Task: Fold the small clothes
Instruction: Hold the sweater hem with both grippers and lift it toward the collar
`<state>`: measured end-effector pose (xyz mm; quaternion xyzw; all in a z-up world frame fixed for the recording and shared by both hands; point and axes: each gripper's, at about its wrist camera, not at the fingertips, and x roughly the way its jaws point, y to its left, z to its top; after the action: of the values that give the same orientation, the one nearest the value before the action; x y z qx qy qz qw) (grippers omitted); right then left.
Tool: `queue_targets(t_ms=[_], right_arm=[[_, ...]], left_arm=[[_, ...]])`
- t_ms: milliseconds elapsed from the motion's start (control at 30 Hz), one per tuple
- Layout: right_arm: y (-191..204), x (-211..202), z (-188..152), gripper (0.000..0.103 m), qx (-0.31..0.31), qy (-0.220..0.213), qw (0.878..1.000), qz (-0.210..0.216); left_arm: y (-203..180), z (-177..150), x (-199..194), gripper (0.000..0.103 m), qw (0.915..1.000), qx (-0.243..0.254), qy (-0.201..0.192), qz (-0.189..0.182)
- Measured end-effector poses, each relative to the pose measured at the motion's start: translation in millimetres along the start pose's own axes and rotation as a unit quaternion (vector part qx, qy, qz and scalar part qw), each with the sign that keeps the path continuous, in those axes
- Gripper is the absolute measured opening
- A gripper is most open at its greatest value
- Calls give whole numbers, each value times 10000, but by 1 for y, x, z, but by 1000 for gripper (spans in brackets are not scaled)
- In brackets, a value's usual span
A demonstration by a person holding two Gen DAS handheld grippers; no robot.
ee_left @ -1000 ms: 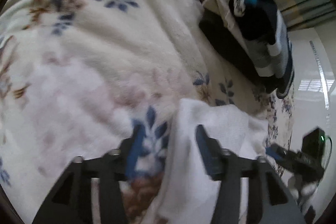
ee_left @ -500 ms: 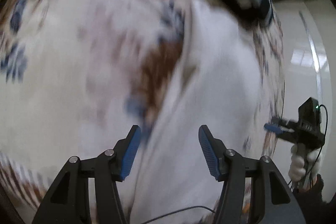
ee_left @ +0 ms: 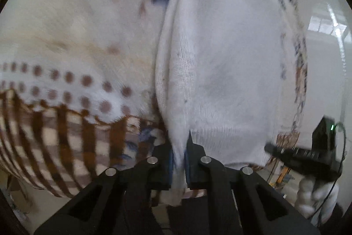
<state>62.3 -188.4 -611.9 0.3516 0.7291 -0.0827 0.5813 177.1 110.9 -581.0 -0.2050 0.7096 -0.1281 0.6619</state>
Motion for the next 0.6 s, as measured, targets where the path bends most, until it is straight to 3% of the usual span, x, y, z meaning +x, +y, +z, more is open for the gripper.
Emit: queue_targets(t_ms=[133,233,433,500,567,600], right_arm=[[9,-18,-29,2,-120,-216,9994,-250],[19,-24,-44,2,-309,-121,9991,-270],[39,24,-71,2,-517,134,9976,-434],[49,55,-65,3,-691,344,9966,-304],[59,74,-57,6,-724,371,9958,-431],[61,75,-54,8,-733,416,9960,-285]], left_arm=[[2,-3,-28,6,9993,-58,-196,-322],[9,-4,-36,6,9989,-73,-257,-374],[48,-3,3,4,9996,-9,65,289],[66,-4,17,6,9992,-190,322,132],[77,-1,12,12,9982,-372,411,-241],[79,-1,4,18,9981,-357,383,-318]])
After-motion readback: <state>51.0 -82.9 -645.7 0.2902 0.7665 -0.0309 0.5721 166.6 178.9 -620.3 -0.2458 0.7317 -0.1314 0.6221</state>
